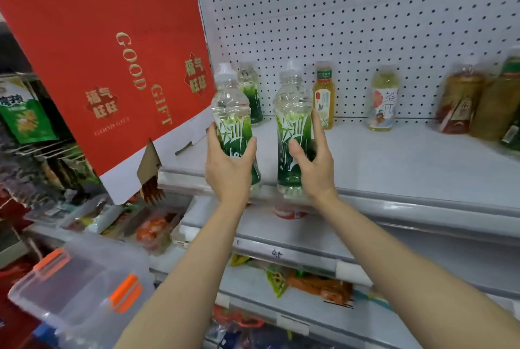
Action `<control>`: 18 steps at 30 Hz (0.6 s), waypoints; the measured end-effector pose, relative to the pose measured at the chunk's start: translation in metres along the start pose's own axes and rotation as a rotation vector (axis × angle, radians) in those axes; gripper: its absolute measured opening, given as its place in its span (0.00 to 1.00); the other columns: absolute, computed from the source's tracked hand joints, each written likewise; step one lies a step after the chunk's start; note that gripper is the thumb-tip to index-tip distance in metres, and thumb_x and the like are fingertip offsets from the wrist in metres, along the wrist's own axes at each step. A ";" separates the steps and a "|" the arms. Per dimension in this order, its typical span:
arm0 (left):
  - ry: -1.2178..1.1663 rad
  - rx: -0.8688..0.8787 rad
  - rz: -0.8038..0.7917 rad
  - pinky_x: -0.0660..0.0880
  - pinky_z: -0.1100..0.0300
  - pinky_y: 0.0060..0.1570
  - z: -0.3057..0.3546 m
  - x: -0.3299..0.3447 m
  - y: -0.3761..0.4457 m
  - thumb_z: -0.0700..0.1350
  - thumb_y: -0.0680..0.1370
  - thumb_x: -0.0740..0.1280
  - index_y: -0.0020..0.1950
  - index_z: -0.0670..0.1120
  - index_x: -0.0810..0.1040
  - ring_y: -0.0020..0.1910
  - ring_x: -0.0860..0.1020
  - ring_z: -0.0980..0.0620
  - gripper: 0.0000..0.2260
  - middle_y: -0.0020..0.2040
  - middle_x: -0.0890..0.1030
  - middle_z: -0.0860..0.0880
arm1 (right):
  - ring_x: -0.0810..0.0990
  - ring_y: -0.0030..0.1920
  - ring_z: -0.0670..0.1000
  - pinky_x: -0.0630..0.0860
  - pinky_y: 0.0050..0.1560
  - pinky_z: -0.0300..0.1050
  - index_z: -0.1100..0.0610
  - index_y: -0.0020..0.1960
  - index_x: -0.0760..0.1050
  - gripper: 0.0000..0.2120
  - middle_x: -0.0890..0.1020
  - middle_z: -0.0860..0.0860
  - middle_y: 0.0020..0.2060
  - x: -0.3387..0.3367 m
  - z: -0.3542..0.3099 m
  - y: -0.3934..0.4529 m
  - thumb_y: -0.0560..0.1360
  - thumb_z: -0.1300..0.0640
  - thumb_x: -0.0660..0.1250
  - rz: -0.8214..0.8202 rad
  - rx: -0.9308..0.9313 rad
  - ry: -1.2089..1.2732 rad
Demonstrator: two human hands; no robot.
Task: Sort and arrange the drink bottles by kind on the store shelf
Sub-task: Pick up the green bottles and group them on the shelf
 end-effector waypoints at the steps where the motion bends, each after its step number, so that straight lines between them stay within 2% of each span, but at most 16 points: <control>1: -0.007 0.010 -0.006 0.67 0.54 0.66 -0.004 0.006 0.009 0.59 0.73 0.73 0.79 0.52 0.61 0.71 0.71 0.50 0.38 0.74 0.71 0.53 | 0.58 0.66 0.23 0.57 0.64 0.22 0.46 0.78 0.54 0.33 0.60 0.26 0.67 0.004 0.004 0.008 0.79 0.53 0.66 0.014 -0.001 -0.007; 4: 0.000 0.036 -0.019 0.65 0.54 0.68 -0.011 0.025 0.037 0.59 0.73 0.72 0.79 0.49 0.59 0.72 0.68 0.50 0.39 0.76 0.68 0.52 | 0.55 0.66 0.23 0.54 0.64 0.21 0.47 0.79 0.51 0.34 0.58 0.28 0.69 0.015 0.013 0.033 0.79 0.52 0.66 0.041 -0.007 0.009; 6: 0.011 0.042 -0.021 0.66 0.54 0.67 -0.016 0.035 0.055 0.59 0.74 0.72 0.80 0.49 0.59 0.72 0.69 0.50 0.39 0.76 0.69 0.51 | 0.55 0.69 0.28 0.53 0.65 0.23 0.47 0.79 0.50 0.35 0.57 0.32 0.71 0.021 0.019 0.052 0.79 0.52 0.65 0.036 0.013 0.010; 8: -0.019 0.052 -0.035 0.66 0.55 0.66 -0.021 0.044 0.071 0.58 0.74 0.72 0.79 0.48 0.60 0.71 0.69 0.50 0.38 0.75 0.70 0.50 | 0.58 0.70 0.33 0.57 0.68 0.30 0.47 0.79 0.50 0.35 0.59 0.35 0.73 0.025 0.025 0.070 0.79 0.52 0.66 0.045 0.039 0.018; 9: -0.041 0.048 -0.044 0.65 0.56 0.65 -0.024 0.050 0.079 0.57 0.74 0.72 0.79 0.48 0.60 0.72 0.69 0.49 0.38 0.74 0.70 0.49 | 0.62 0.68 0.34 0.61 0.67 0.32 0.48 0.79 0.51 0.35 0.62 0.37 0.72 0.028 0.029 0.080 0.79 0.53 0.66 0.038 0.065 0.036; 11: -0.077 0.031 -0.070 0.64 0.57 0.66 -0.031 0.062 0.096 0.54 0.75 0.73 0.79 0.46 0.59 0.72 0.67 0.49 0.38 0.74 0.69 0.47 | 0.71 0.57 0.28 0.70 0.58 0.30 0.49 0.77 0.56 0.32 0.72 0.34 0.62 0.036 0.040 0.100 0.78 0.57 0.67 0.027 0.132 0.090; 12: -0.095 0.029 -0.085 0.65 0.55 0.68 -0.035 0.068 0.103 0.52 0.74 0.74 0.78 0.45 0.60 0.72 0.67 0.48 0.38 0.73 0.69 0.46 | 0.74 0.53 0.28 0.73 0.54 0.30 0.48 0.76 0.58 0.30 0.74 0.34 0.56 0.040 0.047 0.109 0.78 0.59 0.67 0.031 0.166 0.112; 13: -0.118 0.036 -0.100 0.66 0.53 0.69 -0.039 0.075 0.112 0.50 0.74 0.74 0.78 0.44 0.60 0.71 0.68 0.47 0.37 0.72 0.70 0.45 | 0.76 0.53 0.33 0.76 0.54 0.36 0.49 0.74 0.60 0.29 0.76 0.37 0.55 0.044 0.055 0.118 0.77 0.60 0.68 0.040 0.202 0.123; 15: -0.161 0.041 -0.135 0.67 0.50 0.70 -0.046 0.090 0.127 0.46 0.73 0.75 0.76 0.43 0.61 0.70 0.69 0.47 0.37 0.71 0.70 0.45 | 0.79 0.57 0.46 0.77 0.60 0.52 0.49 0.71 0.62 0.28 0.79 0.46 0.57 0.052 0.072 0.137 0.76 0.62 0.69 0.057 0.267 0.133; 16: -0.177 0.037 -0.158 0.67 0.48 0.70 -0.049 0.098 0.134 0.45 0.73 0.75 0.76 0.42 0.61 0.70 0.68 0.47 0.37 0.71 0.70 0.44 | 0.79 0.58 0.50 0.76 0.61 0.57 0.50 0.70 0.62 0.28 0.79 0.49 0.58 0.055 0.082 0.146 0.75 0.63 0.69 0.061 0.288 0.127; 18: -0.202 0.030 -0.202 0.65 0.47 0.71 -0.055 0.114 0.145 0.44 0.73 0.75 0.76 0.41 0.60 0.71 0.67 0.46 0.37 0.72 0.68 0.43 | 0.79 0.59 0.52 0.76 0.61 0.60 0.49 0.70 0.63 0.29 0.79 0.52 0.59 0.060 0.098 0.162 0.74 0.63 0.70 0.068 0.300 0.077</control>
Point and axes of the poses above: each hand's wrist, its own y-axis towards the middle knuckle, its own x-axis out of the palm, z = x × y, the point moved 4 cm from there along y, towards the middle knuckle
